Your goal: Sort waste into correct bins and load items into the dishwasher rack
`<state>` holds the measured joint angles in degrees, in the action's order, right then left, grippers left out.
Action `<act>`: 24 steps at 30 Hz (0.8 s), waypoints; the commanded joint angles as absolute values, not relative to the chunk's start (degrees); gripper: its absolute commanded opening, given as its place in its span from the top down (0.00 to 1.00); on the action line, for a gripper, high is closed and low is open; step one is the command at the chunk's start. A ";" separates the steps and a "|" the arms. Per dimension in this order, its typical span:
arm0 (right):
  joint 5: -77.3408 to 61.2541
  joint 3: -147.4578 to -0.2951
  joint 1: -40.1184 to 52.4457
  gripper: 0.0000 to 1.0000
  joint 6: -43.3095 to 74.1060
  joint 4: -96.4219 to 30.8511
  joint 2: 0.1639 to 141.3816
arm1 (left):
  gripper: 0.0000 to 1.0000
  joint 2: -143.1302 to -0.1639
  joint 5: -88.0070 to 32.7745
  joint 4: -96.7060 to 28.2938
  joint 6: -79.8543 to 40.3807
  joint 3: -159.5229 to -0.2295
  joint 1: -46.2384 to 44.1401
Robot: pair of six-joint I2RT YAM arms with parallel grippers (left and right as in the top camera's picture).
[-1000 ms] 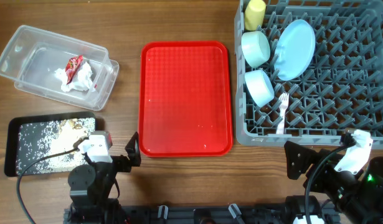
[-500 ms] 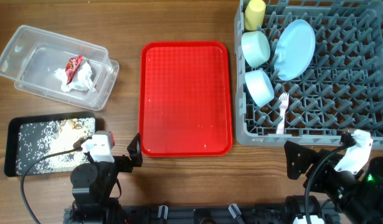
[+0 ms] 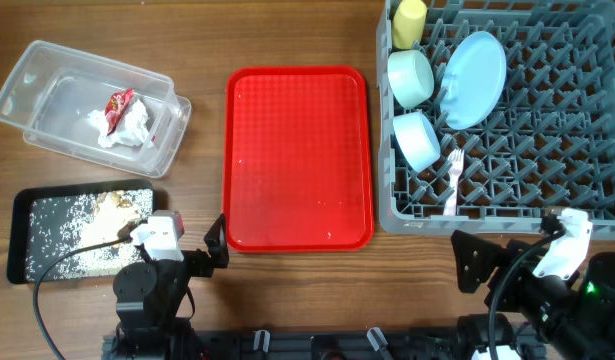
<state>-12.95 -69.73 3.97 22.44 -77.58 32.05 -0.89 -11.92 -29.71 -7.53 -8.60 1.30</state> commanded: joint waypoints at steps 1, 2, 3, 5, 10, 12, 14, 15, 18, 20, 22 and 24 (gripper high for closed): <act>-10.26 -68.90 4.93 0.00 21.34 -75.88 31.48 | 0.00 -0.16 -12.84 -29.36 -6.61 -8.32 1.74; -9.43 -68.20 4.93 0.00 21.10 -74.65 31.40 | 0.00 -0.16 -12.84 -29.36 -6.63 -8.32 1.74; -8.49 -66.96 4.93 0.00 20.69 -72.64 31.14 | 0.00 -0.16 -12.84 -29.36 -6.61 -8.32 1.74; -8.08 -62.08 4.95 0.00 17.87 -66.26 30.15 | 0.00 -0.16 -12.84 -29.36 -6.61 -8.32 1.74; -10.68 -43.33 4.99 0.00 15.22 -47.53 23.57 | 0.00 -0.16 -12.84 -29.36 -6.63 -8.32 1.74; -11.11 -36.75 4.99 0.00 15.27 -42.19 20.36 | 0.00 -0.16 -12.84 -29.36 -6.63 -8.32 1.74; -11.07 -29.36 4.99 0.00 15.49 -36.64 16.32 | 0.00 -0.16 -12.84 -29.36 -6.63 -8.32 1.74; -11.07 -26.52 4.99 0.00 15.49 -34.63 14.52 | 0.00 -0.16 -12.84 -29.36 -6.61 -8.32 1.74; -11.07 -20.36 4.99 0.00 15.64 -31.27 9.80 | 0.00 -0.16 -12.84 -29.36 -6.63 -8.32 1.72; -11.07 -16.80 4.99 0.00 15.66 -29.85 6.63 | 0.00 -0.16 -12.84 -29.36 -6.61 -8.32 1.74; -11.03 -13.91 4.99 0.00 16.75 -29.06 3.81 | 0.00 -0.16 -12.84 -29.36 -6.61 -8.32 1.74; -11.07 -11.33 4.99 0.00 17.21 -27.92 1.74 | 0.00 -0.16 -12.84 -29.36 -6.61 -8.32 1.74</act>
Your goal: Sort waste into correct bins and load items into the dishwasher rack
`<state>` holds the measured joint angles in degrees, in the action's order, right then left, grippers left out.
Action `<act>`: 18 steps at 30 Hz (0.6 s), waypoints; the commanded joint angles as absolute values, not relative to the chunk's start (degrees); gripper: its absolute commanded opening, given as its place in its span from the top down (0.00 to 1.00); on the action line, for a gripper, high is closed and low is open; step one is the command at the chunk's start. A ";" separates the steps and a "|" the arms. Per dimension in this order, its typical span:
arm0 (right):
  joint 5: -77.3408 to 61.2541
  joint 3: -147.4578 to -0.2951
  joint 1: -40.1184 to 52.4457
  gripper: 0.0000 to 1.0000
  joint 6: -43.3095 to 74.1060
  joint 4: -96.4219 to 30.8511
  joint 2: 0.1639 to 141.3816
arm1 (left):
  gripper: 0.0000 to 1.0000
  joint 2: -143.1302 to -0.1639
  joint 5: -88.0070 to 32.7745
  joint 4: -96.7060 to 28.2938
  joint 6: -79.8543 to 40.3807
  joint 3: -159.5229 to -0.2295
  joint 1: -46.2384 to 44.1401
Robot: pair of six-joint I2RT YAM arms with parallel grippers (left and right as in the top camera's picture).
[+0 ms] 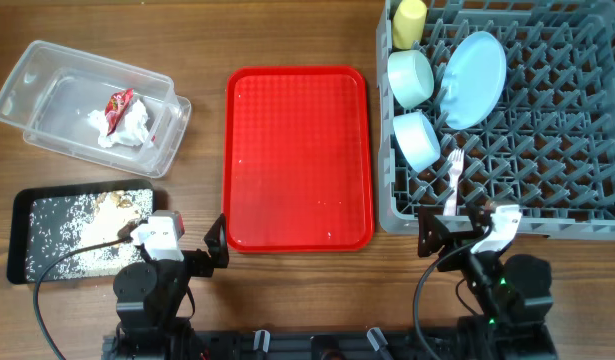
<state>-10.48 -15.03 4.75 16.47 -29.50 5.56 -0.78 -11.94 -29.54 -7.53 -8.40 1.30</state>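
Note:
The grey dishwasher rack (pixel 547 215) at the right holds a yellow cup (pixel 410 22), two pale bowls (pixel 410 77), a light blue plate (pixel 474 78) and a white fork (pixel 453 182). A clear bin (pixel 47 70) at the far left contains a red wrapper (pixel 119 106) and crumpled white tissue (pixel 127 128). In the black bin (pixel 47 235) lie food scraps. The red tray (pixel 297 160) in the middle is bare. My left gripper (pixel 216 243) rests low by the tray's front left corner, looking shut and holding nothing. My right gripper (pixel 432 233) sits at the rack's front left corner, looking shut and holding nothing.
Both arm bases stand at the front edge of the wooden table (pixel 287 30). A cable runs from the left arm over the black bin's front. The rack's front wall is right beside the right gripper.
My right arm has moved left and a little away from the front edge; its gripper was below the rack's front right part and is now at the rack's front left corner. The left arm has not moved.

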 commanded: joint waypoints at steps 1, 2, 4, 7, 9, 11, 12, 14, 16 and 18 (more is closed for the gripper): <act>-11.07 -10.24 4.99 0.00 18.00 -27.35 0.95 | 0.00 -0.16 -12.84 -29.36 -6.61 -8.32 1.74; -11.05 -9.17 4.99 0.00 19.27 -26.87 0.16 | 0.00 -0.16 -12.84 -29.36 -6.61 -8.32 1.74; -10.52 -8.23 4.99 0.00 20.43 -25.74 0.21 | 0.00 -0.16 -12.84 -29.36 -6.61 -8.32 1.74; -10.39 -8.16 5.04 0.00 21.39 -25.26 0.16 | 0.00 -0.16 -12.84 -29.36 -6.63 -8.32 1.74; -10.39 -8.16 5.04 0.00 21.39 -25.26 0.16 | 0.00 -0.16 -12.84 -29.36 -6.63 -8.32 1.74; -10.39 -8.16 5.04 0.00 21.39 -25.28 0.19 | 0.00 -0.16 -12.84 -29.36 -6.61 -8.32 1.74; -10.39 -8.16 5.04 0.00 21.39 -25.30 0.21 | 0.00 -0.16 -12.84 -29.36 -6.63 -8.32 1.74; -10.39 -8.16 5.04 0.00 21.39 -25.30 0.21 | 0.00 -0.16 -12.84 -29.36 -6.61 -8.32 1.74; -10.39 -8.16 5.04 0.00 21.39 -25.30 0.21 | 0.00 -0.16 -12.84 -29.36 -6.61 -8.32 1.74; -10.39 -8.16 5.04 0.00 21.41 -25.30 0.21 | 0.00 -0.16 -12.84 -29.36 -6.61 -8.32 1.74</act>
